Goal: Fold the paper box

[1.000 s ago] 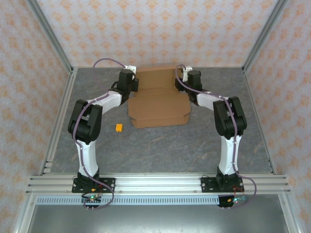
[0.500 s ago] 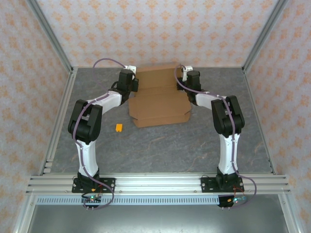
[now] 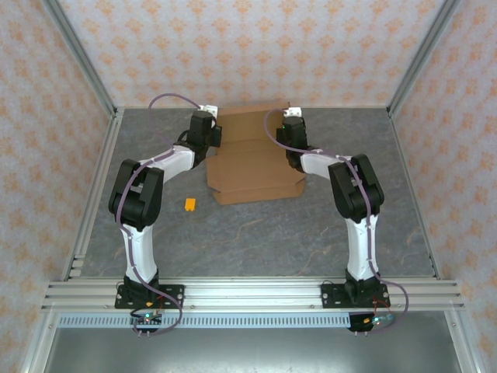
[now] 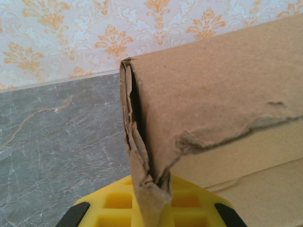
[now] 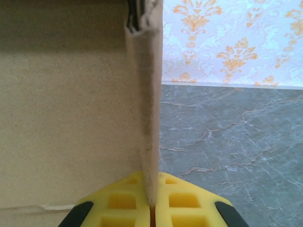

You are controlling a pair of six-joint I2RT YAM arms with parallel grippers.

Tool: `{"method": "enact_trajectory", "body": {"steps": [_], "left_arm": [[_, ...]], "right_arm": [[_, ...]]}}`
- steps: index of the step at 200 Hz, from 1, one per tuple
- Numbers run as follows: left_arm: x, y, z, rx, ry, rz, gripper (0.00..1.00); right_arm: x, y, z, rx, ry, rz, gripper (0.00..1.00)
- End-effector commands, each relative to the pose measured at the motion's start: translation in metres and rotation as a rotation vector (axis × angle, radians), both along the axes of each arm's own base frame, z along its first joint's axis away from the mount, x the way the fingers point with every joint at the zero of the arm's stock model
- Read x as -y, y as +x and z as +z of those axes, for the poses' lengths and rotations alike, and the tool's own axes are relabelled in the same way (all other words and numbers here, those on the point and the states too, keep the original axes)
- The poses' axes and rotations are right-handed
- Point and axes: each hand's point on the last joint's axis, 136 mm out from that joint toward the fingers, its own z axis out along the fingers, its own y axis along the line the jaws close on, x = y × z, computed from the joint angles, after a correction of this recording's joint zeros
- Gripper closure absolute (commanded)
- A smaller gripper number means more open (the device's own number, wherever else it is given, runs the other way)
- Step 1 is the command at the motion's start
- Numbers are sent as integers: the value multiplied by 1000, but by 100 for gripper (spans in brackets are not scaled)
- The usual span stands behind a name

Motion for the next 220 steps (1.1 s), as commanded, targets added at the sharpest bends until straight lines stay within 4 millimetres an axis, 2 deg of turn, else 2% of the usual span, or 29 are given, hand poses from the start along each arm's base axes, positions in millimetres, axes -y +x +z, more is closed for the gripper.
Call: {"method": "enact_trajectory", "body": {"steps": [1, 25, 47, 85, 106, 140, 177, 220], "left_arm": [[10, 2, 5, 0, -6, -33, 100], [11, 2, 4, -2, -7, -34, 100], [10, 2, 3, -3, -6, -34, 100], [9, 1, 5, -1, 2, -32, 100], [9, 2, 5, -1, 0, -33, 100], [9, 2, 4, -3, -1, -32, 100], [9, 1, 6, 0, 2, -33, 100], [8, 1, 7, 1, 4, -31, 100]], "right_arm": [[16, 7, 11, 45, -18, -135, 93], [11, 10, 7, 24, 2, -123, 91], [-5, 13, 7, 17, 59, -21, 86], [-16, 16, 11, 9, 124, 68, 75], [-17, 13, 13, 4, 134, 90, 69], [-6, 14, 12, -4, 132, 86, 64], [-5, 16, 4, -25, 138, 131, 65], [3, 14, -3, -26, 87, 115, 81]]}}
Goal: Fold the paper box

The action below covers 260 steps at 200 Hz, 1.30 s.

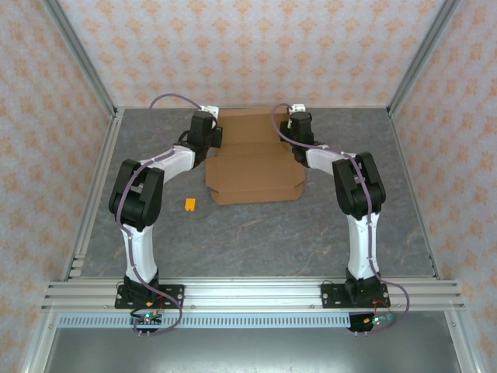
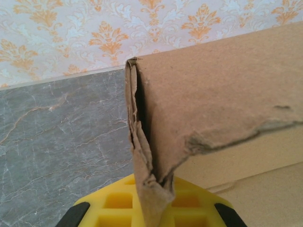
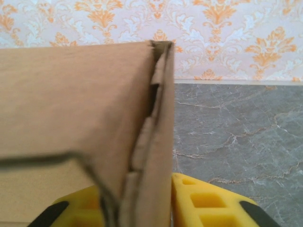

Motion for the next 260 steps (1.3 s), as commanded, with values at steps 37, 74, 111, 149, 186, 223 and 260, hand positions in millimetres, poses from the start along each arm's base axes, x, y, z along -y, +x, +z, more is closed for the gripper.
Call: {"method": "enact_trajectory", "body": {"steps": [37, 74, 111, 149, 186, 223, 260], "left_arm": [[6, 2, 9, 13, 5, -21, 100], [7, 2, 9, 12, 5, -22, 100], [7, 2, 9, 12, 6, -23, 100], [7, 2, 9, 12, 5, -23, 100], [7, 2, 9, 10, 8, -23, 100], [6, 2, 8, 8, 12, -17, 100], [5, 2, 8, 9, 11, -11, 100]], "right_arm": [[15, 4, 10, 31, -50, -76, 87], [31, 4, 16, 52, -140, -199, 87], [43, 3, 13, 35, -171, -282, 87], [31, 5, 8, 7, -138, -232, 78], [18, 4, 16, -1, -17, -117, 66], [15, -4, 25, -7, 27, -53, 54], [9, -15, 31, -16, 58, 23, 40]]}}
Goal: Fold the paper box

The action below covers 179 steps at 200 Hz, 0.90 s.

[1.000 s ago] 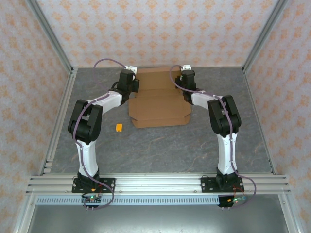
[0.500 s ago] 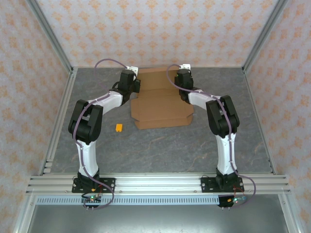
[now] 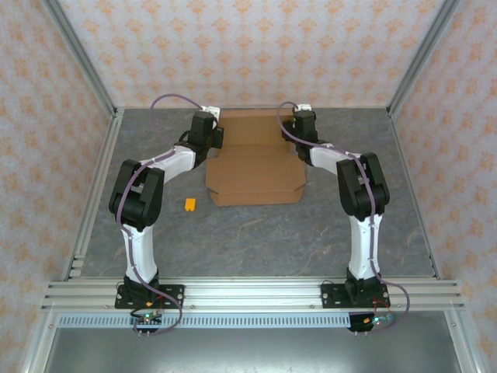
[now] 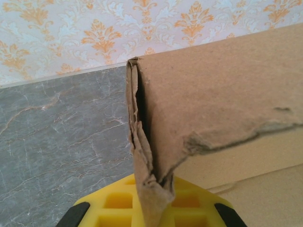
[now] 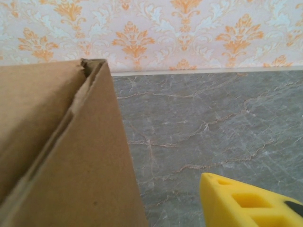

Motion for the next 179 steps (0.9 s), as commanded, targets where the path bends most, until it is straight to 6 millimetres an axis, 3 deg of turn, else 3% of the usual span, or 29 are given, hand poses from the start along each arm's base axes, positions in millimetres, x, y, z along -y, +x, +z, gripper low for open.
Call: {"method": "enact_trajectory", "body": {"steps": [1, 45, 75, 106, 144, 179], "left_arm": [[-1, 4, 9, 16, 17, 7, 100], [-2, 4, 9, 14, 19, 12, 100], [-3, 4, 9, 9, 16, 19, 100], [-4, 3, 9, 0, 9, 33, 100], [-5, 3, 10, 7, -11, 47, 100], [-6, -1, 11, -61, -93, 111, 100]], "right_arm": [[-11, -8, 31, 40, 56, 77, 40], [-22, -18, 32, 5, 84, 155, 27], [-19, -26, 30, -10, 90, 150, 21], [-6, -43, 33, -11, 87, 115, 16], [15, -80, 40, -13, 94, 67, 15], [50, -120, 49, -74, 83, -82, 15]]}}
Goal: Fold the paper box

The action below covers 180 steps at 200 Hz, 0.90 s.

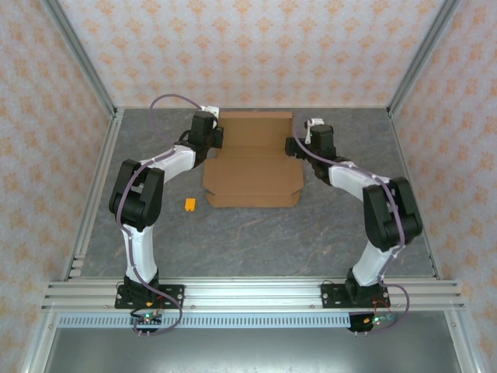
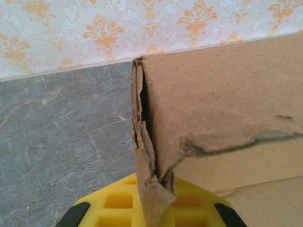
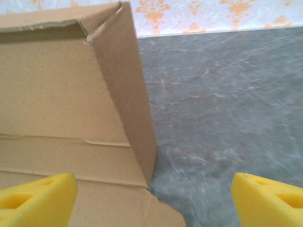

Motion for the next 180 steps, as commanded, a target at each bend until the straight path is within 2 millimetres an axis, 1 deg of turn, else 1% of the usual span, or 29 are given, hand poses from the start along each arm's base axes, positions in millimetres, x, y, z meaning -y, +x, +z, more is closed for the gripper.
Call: {"method": "enact_trajectory", "body": {"steps": [1, 12, 28, 41, 69, 78, 82, 83, 86, 111, 120, 143, 146, 163, 180], "left_arm": [[-4, 0, 12, -42, -68, 81, 100], [2, -6, 7, -111, -101, 70, 100], [10, -14, 0, -180, -140, 49, 100], [10, -21, -3, -210, -162, 57, 100], [18, -34, -7, -307, -212, 41, 100], [13, -36, -9, -346, -233, 102, 100], [11, -38, -12, -372, -237, 125, 100], [10, -43, -17, -398, -232, 131, 100], [10, -44, -19, -420, -236, 136, 100], [13, -54, -33, -533, -261, 137, 100], [14, -58, -33, -549, -286, 144, 100], [8, -66, -30, -576, -314, 181, 100], [7, -68, -30, -584, -311, 184, 100], [7, -77, -30, -643, -292, 175, 100], [4, -89, -35, -706, -307, 186, 99]], "right_arm": [[29, -20, 21, -15, 3, -145, 15], [36, -33, 20, -49, 22, -181, 16], [39, -52, 20, -86, 68, -209, 17], [41, -65, 24, -106, 92, -213, 17], [32, -92, 33, -157, 139, -167, 18], [31, -100, 36, -172, 140, -158, 18], [30, -103, 36, -181, 142, -153, 18], [29, -104, 37, -181, 143, -150, 18], [28, -107, 37, -188, 143, -145, 18], [23, -127, 39, -239, 153, -110, 18], [20, -134, 40, -250, 157, -96, 18], [14, -149, 38, -292, 160, -66, 18], [14, -152, 48, -271, 170, -59, 18], [12, -163, 61, -254, 169, -34, 18], [13, -169, 73, -233, 166, -18, 18]]}}
